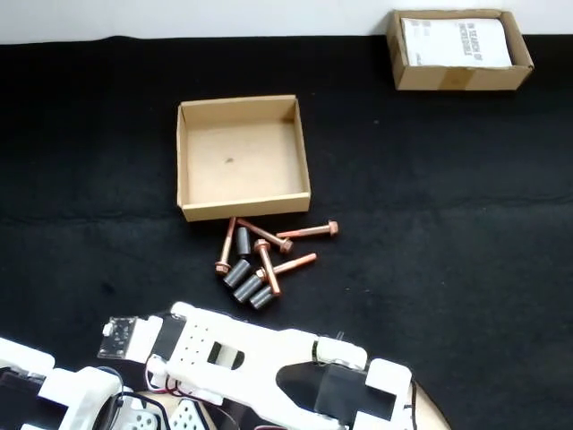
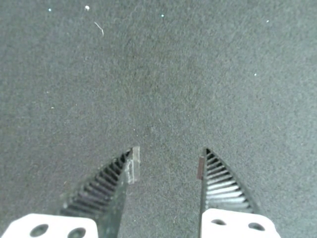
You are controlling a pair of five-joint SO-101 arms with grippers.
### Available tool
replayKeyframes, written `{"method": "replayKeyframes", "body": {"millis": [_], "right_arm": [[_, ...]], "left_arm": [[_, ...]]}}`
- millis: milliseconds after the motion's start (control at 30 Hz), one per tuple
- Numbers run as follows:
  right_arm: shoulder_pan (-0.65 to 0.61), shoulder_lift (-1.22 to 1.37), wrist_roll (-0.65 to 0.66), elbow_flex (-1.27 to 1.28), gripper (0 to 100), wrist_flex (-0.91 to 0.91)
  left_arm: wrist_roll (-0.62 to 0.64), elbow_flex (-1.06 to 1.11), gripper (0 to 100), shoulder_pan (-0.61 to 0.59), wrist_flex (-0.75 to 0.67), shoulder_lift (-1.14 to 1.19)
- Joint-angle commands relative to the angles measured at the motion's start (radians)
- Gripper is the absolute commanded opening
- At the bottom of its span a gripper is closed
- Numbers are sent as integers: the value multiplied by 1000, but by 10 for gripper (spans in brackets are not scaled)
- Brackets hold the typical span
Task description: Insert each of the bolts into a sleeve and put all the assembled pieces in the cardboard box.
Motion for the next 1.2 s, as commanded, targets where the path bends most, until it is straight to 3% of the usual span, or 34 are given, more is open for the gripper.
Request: {"method": "replayKeyframes", "body": {"millis": [0, 233, 533, 833, 1033, 1167], "right_arm": [[18, -5, -8, -61, 9, 24], [183, -8, -8, -239, 9, 125], [487, -8, -5, -472, 9, 179], [745, -110, -8, -529, 9, 200], [819, -329, -11, -409, 9, 220], [894, -484, -11, -209, 9, 136]], "left_arm": [[-6, -33, 207, 2, -9, -2], [-98, -33, 207, 88, 91, -10], [-104, -38, 207, 288, 233, -15], [-135, -39, 207, 662, 341, -15], [-98, -77, 207, 969, 577, -7], [-98, -124, 207, 1139, 715, -5]]}}
